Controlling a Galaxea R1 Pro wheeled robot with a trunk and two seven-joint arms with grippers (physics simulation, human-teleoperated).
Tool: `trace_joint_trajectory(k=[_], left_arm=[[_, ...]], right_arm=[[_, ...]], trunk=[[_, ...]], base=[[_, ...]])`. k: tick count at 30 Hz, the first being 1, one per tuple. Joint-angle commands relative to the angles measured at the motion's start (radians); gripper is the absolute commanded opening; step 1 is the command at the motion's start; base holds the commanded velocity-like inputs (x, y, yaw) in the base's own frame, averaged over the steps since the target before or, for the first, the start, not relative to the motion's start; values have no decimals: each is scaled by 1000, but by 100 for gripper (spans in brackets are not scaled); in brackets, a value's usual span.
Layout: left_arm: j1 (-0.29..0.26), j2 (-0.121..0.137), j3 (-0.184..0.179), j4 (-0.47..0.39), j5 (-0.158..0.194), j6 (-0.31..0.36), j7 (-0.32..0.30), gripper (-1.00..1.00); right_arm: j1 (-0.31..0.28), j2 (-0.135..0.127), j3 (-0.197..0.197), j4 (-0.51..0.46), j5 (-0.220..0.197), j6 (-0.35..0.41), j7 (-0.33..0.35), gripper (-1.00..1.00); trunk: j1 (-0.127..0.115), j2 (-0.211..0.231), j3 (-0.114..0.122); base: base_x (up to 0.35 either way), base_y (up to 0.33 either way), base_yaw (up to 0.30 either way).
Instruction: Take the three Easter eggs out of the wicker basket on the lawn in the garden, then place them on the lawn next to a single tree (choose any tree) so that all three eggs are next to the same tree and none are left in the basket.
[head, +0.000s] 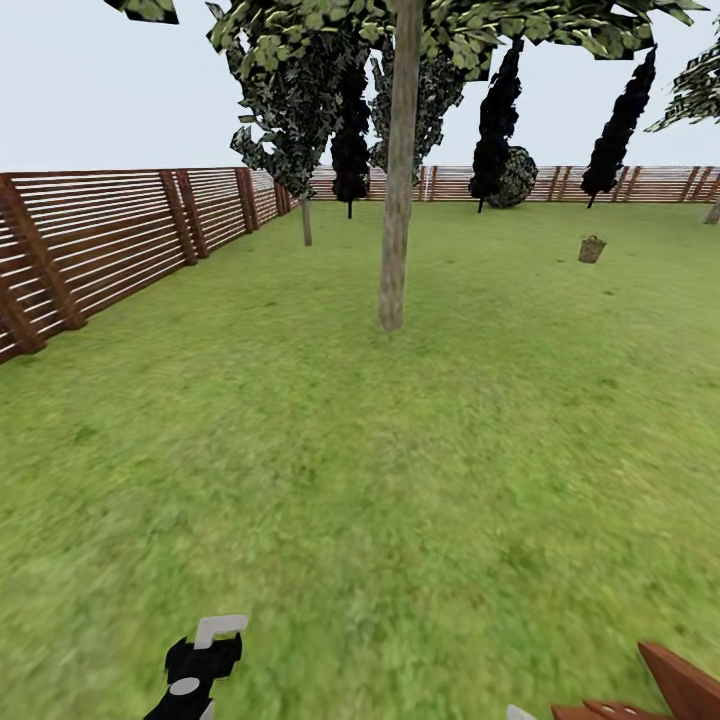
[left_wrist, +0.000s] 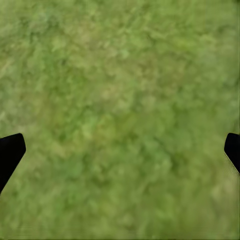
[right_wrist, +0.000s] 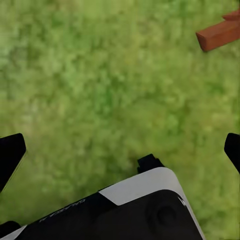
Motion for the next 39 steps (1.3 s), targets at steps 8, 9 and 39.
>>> trace_joint_trajectory(k=[8,9,39], left_arm=[[-1,-1,6,1,-10,-3,1,100],[-1,0,6,1,-10,-3,1,100],[-1,-1,6,1,-10,-8,1,100]], right_arm=[[-1,1,-2,0,-10,-4,-1,100],[-1,1,-2,0,-10,-4,-1,100],[-1,1,-2,0,-11,-4,-1,100]], trunk=[[1,-2,-2],[1,-2,-2],[1,-2,-2]], base=[[323,0,0],[323,0,0],[327,20,-95]])
